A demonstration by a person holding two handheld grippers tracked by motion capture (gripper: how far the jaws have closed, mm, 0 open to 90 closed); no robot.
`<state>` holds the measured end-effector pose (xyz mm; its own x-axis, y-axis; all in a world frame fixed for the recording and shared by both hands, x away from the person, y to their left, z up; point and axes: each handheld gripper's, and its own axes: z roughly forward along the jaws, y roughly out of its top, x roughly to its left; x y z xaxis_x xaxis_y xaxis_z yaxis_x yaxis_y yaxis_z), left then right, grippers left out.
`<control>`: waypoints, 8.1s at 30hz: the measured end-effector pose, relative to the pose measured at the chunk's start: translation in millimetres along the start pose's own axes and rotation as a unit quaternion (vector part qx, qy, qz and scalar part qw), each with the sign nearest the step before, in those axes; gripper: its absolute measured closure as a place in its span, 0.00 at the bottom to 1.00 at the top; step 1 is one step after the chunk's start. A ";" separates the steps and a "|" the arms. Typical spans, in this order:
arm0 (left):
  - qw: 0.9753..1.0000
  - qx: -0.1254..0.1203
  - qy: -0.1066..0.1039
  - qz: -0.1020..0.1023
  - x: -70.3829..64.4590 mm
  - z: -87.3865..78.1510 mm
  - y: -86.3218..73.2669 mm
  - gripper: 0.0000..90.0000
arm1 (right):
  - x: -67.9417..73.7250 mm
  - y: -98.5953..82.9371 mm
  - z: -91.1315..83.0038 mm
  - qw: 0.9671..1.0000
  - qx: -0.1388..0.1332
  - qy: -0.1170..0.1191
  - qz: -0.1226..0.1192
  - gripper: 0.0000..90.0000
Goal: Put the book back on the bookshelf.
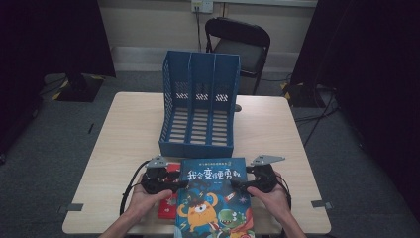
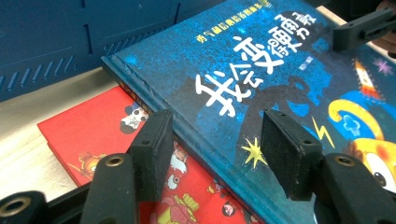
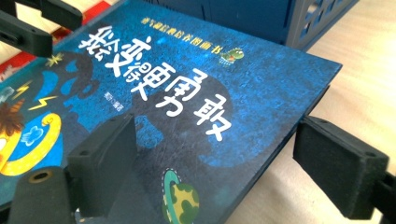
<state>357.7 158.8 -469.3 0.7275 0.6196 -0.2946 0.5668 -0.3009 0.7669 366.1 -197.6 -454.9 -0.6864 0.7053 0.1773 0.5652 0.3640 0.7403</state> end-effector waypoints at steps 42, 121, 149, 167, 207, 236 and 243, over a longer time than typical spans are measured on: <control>0.998 -0.014 -0.033 -0.046 8.9 3.8 3.3 0.36 | 5.9 13.6 -16.8 0.998 -0.039 0.027 -0.035 0.25; 0.980 -0.090 -0.122 -0.125 21.0 -25.8 30.1 0.61 | 25.4 57.1 -22.3 0.996 -0.077 -0.017 -0.037 0.34; 0.962 -0.162 -0.194 -0.103 -0.7 -41.0 68.9 0.86 | 26.7 75.7 -39.4 0.989 -0.139 -0.034 -0.038 0.32; 0.962 -0.166 -0.194 -0.094 -10.7 -45.2 81.3 0.87 | 25.4 70.1 -44.0 0.991 -0.133 0.000 -0.023 0.23; 0.964 -0.215 -0.121 0.096 -42.7 -94.7 125.1 0.88 | 57.4 115.9 -77.4 0.961 -0.255 -0.042 -0.101 0.39; 0.972 -0.187 -0.118 0.085 -55.0 -89.2 123.9 0.89 | 51.4 94.6 -62.5 0.971 -0.220 -0.010 -0.092 0.35; 0.973 -0.187 -0.100 0.096 -61.2 -91.3 121.2 0.92 | 49.3 95.2 -61.3 0.971 -0.220 0.000 -0.092 0.36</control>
<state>346.6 150.6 -306.3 0.8877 0.4133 -0.2028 0.2610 -0.0887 0.9613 358.0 -165.4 -336.0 -0.7574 0.6528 0.0152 0.1827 0.1895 0.9647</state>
